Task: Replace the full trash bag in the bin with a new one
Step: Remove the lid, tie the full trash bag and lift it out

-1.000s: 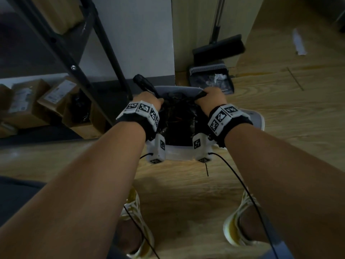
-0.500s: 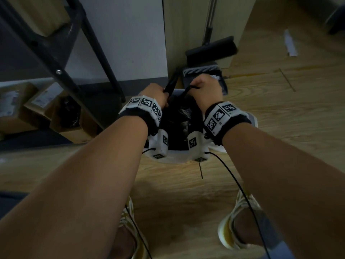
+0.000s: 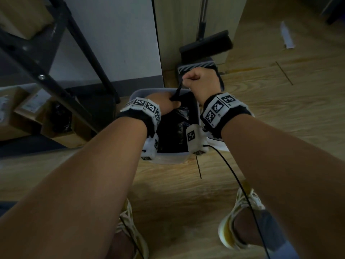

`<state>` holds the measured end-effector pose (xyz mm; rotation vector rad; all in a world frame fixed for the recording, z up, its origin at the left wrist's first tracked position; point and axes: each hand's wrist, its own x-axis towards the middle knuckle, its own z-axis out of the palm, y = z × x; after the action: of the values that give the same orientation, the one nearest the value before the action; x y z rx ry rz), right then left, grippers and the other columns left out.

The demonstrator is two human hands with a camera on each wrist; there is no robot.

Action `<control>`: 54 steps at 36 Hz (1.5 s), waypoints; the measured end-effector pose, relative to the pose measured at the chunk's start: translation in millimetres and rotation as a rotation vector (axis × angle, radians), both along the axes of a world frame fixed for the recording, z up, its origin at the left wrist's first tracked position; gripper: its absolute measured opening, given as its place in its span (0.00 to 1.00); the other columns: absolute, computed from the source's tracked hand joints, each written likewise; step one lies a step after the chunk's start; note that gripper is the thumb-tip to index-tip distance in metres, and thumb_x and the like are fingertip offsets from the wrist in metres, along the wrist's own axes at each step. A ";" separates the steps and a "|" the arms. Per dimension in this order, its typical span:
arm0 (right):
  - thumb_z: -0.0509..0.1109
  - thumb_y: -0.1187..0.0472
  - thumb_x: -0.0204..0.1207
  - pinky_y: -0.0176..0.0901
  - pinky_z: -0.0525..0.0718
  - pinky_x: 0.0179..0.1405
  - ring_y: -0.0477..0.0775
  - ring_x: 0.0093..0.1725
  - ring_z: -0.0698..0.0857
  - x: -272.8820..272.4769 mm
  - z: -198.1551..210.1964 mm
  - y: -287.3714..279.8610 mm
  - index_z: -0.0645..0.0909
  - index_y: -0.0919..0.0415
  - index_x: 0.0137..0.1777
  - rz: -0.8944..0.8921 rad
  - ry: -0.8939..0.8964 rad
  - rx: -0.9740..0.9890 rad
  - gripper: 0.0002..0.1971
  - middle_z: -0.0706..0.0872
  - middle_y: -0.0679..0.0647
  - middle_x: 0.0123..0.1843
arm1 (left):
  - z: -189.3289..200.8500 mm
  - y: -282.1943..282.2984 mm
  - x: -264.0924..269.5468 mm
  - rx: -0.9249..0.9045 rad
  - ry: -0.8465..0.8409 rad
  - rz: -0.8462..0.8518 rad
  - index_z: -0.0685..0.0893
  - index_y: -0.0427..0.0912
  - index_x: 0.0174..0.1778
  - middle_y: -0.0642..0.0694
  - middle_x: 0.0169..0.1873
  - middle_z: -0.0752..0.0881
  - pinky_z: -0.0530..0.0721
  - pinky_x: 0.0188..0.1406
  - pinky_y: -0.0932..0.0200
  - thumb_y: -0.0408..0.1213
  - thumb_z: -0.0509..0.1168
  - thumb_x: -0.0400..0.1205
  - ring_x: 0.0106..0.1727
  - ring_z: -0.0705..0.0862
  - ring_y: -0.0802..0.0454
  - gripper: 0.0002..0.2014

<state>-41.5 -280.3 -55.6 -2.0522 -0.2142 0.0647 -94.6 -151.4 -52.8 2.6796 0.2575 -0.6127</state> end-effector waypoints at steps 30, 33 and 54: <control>0.63 0.65 0.82 0.55 0.89 0.50 0.65 0.47 0.90 -13.2 0.5 -1.3 0.89 0.66 0.55 0.133 0.124 -0.196 0.13 0.91 0.64 0.52 | -0.3 27.1 -8.2 -0.379 -0.026 0.284 0.82 0.39 0.44 0.48 0.30 0.81 0.71 0.25 0.61 0.47 0.49 0.89 0.26 0.74 0.52 0.21; 0.64 0.65 0.82 0.40 0.88 0.31 0.57 0.34 0.88 -12.2 0.1 -2.0 0.88 0.63 0.53 0.079 0.166 -0.110 0.11 0.90 0.60 0.49 | 3.6 29.3 -10.4 -0.479 0.013 0.320 0.80 0.43 0.42 0.49 0.32 0.82 0.73 0.21 0.65 0.46 0.52 0.89 0.27 0.75 0.54 0.17; 0.68 0.63 0.77 0.46 0.89 0.40 0.50 0.28 0.82 -36.6 10.4 5.1 0.85 0.64 0.50 0.408 0.484 -0.372 0.07 0.84 0.57 0.36 | 4.2 32.6 -14.9 -0.587 -0.130 0.480 0.89 0.53 0.37 0.47 0.42 0.87 0.75 0.33 0.65 0.35 0.73 0.76 0.39 0.80 0.55 0.06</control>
<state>-78.1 -275.2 -45.2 -2.2541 -0.3308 0.9002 -109.5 -118.8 -48.6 1.9829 0.5635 -0.2986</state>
